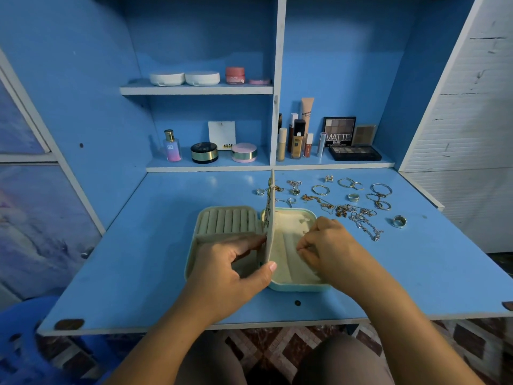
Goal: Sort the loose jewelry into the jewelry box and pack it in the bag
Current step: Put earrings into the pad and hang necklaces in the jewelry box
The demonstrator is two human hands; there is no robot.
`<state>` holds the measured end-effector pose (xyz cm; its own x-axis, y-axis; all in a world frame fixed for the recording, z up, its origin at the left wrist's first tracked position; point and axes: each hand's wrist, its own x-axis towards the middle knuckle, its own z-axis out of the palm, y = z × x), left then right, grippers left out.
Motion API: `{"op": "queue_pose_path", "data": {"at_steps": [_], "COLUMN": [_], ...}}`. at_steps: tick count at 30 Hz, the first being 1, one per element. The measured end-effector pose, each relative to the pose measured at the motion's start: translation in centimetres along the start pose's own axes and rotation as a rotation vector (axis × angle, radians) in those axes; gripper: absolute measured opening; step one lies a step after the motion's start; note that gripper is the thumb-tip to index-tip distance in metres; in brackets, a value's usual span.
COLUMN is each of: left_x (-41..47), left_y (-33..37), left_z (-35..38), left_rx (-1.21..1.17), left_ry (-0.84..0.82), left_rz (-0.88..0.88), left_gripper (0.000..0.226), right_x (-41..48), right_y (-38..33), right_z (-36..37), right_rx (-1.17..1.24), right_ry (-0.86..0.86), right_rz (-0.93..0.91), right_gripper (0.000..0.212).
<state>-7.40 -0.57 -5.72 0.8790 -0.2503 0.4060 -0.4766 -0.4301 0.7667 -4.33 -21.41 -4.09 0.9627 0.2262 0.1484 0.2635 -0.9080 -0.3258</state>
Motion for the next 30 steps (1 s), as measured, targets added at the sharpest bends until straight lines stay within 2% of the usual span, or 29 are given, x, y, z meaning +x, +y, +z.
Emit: {"op": "queue_pose_path", "data": {"at_steps": [6, 9, 12, 15, 18, 30], "left_x": [0.0, 0.0, 0.0, 0.0, 0.0, 0.0], "left_y": [0.1, 0.1, 0.1, -0.1, -0.4, -0.1], "left_z": [0.0, 0.0, 0.0, 0.1, 0.1, 0.1], "left_rx": [-0.022, -0.023, -0.015, -0.009, -0.008, -0.014], "left_ry": [-0.011, -0.009, -0.013, -0.013, -0.009, -0.005], "left_rz": [0.0, 0.0, 0.01, 0.003, -0.012, -0.005], "left_gripper": [0.038, 0.039, 0.038, 0.041, 0.045, 0.044], "right_x": [0.3, 0.3, -0.4, -1.3, -1.7, -1.3], "right_y": [0.0, 0.0, -0.6, -2.3, -3.7, -4.5], "right_z": [0.3, 0.8, 0.9, 1.1, 1.9, 2.2], "right_rx": [-0.064, -0.069, 0.252, 0.508, 0.726, 0.92], "right_ry": [0.01, 0.076, 0.191, 0.282, 0.268, 0.209], "right_rz": [0.006, -0.007, 0.043, 0.102, 0.172, 0.233], "right_gripper": [0.025, 0.024, 0.009, 0.015, 0.014, 0.01]}}
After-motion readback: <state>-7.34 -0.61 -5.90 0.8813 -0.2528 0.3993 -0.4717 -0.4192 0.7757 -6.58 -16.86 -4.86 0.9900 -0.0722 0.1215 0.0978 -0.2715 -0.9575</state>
